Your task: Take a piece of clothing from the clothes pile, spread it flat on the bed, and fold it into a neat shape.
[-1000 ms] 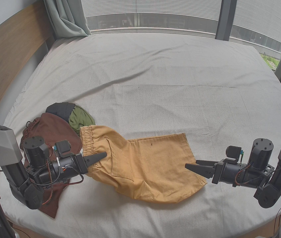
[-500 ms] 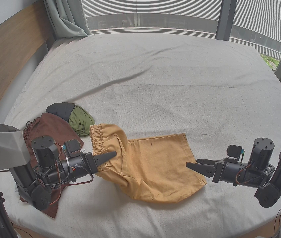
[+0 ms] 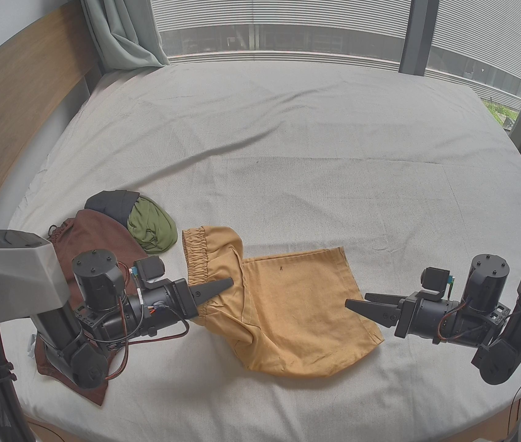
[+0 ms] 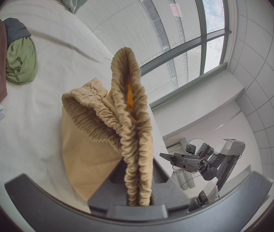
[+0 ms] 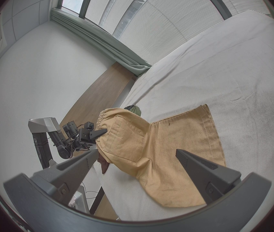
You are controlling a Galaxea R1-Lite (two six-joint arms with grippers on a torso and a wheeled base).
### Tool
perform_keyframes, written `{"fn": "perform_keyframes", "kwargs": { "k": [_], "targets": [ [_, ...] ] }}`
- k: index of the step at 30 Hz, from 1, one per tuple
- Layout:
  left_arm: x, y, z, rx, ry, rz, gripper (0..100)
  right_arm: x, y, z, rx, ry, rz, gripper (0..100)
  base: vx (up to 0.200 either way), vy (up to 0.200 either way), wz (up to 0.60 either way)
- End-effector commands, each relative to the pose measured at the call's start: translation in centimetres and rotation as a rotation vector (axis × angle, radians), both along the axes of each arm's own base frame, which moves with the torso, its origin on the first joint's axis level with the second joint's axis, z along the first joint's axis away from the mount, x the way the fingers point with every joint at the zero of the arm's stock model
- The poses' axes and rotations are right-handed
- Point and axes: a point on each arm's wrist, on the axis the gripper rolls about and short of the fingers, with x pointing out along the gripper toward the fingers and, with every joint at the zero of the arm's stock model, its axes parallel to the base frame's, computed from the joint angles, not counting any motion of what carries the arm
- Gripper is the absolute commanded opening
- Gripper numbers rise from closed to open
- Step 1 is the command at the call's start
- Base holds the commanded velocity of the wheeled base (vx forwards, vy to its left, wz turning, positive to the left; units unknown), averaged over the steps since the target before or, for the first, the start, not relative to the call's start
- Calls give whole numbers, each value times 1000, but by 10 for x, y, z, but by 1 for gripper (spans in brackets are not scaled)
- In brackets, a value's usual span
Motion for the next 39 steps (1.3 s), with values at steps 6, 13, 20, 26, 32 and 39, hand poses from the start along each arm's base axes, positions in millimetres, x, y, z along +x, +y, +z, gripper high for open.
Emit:
{"fn": "perform_keyframes", "kwargs": {
  "k": [6,13,20,26,32,39],
  "targets": [
    [6,-22,-7,-2,-6,-14,0,1,-1,1,2,-4,-3,100,0,0,0],
    [8,-38,-15,4,-4,-22,0,1,0,1,2,-6,-3,100,0,0,0],
    [11,-47,-19,0,-4,-41,0,5,-3,3,8,-16,-18,100,0,0,0],
    [16,-59,-29,3,1,-66,0,7,-7,5,11,-26,-34,100,0,0,0],
    [20,-76,-37,-3,-4,-99,0,10,-9,5,13,-30,-43,100,0,0,0],
    [24,-93,-50,-28,35,-116,0,11,-12,6,15,-34,-57,100,0,0,0]
  ]
}}
